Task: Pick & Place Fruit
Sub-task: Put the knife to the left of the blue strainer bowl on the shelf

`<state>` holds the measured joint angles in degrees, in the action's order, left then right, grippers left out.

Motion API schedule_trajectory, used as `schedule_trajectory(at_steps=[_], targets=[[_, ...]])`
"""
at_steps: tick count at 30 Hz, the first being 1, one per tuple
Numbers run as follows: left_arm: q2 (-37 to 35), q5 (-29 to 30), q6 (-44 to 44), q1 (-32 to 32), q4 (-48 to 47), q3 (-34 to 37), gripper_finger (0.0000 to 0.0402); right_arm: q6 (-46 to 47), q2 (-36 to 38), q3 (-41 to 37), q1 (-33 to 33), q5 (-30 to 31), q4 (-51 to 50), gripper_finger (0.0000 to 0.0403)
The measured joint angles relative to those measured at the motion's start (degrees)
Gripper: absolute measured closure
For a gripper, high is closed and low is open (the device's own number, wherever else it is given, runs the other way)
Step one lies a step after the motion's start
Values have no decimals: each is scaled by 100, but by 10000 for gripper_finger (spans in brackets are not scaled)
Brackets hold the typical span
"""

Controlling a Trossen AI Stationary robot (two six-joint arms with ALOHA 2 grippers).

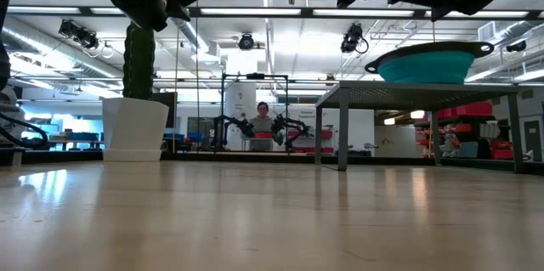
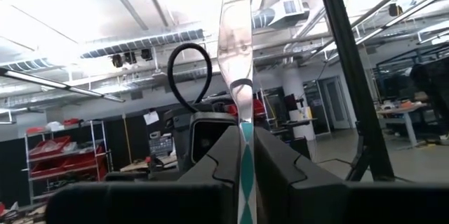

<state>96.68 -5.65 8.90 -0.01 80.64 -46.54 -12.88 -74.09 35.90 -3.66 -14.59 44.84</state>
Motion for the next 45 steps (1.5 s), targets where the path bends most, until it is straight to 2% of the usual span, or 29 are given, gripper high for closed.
schedule_trajectory(at_steps=[18,25,30,39,45], targets=[[0,-105,74,0,-13,-107,365,151,-17,0,24,2,46,199],[109,23,223,0,-157,-260,371,15,-17,0,96,13,85,199],[291,46,221,7,-518,-592,367,-3,-17,0,92,428,86,199],[282,26,346,-18,-653,-601,371,-2,-17,0,101,452,-25,199],[282,26,346,-31,-684,-601,366,-3,-17,0,103,452,-46,220]])
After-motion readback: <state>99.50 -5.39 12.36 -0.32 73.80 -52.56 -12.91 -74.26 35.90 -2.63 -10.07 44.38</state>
